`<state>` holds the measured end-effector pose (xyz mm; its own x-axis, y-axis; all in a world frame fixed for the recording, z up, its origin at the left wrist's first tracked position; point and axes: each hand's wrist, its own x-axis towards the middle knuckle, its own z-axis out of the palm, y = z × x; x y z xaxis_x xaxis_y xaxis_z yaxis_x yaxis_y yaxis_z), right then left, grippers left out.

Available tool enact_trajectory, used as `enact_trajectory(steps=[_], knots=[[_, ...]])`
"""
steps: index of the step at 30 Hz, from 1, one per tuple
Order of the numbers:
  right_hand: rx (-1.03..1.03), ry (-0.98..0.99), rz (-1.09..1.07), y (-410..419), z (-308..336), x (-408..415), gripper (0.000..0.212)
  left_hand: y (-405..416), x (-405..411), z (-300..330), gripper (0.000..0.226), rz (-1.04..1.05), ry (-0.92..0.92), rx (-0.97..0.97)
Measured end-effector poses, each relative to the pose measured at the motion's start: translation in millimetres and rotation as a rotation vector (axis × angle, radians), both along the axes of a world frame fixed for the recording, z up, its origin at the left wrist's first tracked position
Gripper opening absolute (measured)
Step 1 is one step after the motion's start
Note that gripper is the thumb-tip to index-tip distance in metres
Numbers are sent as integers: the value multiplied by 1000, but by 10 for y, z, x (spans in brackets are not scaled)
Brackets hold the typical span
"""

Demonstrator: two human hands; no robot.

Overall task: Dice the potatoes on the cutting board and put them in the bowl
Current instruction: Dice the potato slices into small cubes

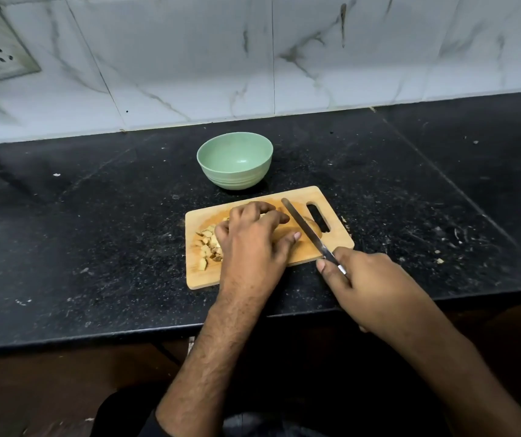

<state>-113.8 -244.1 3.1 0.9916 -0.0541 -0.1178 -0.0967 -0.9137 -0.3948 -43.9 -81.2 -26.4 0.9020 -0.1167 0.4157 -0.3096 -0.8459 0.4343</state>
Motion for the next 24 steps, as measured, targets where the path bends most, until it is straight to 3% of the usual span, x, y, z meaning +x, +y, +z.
enact_trajectory(steps=[9, 20, 24], knots=[[65, -96, -45, -146, -160, 17, 36, -286, 23, -29, 47, -64, 11, 151], [97, -153, -61, -227, -212, 17, 35, -393, 164, -7, 29, -36, 27, 156], [87, -150, -55, -215, -206, 43, 34, -329, 175, -31, 35, -89, 39, 168]])
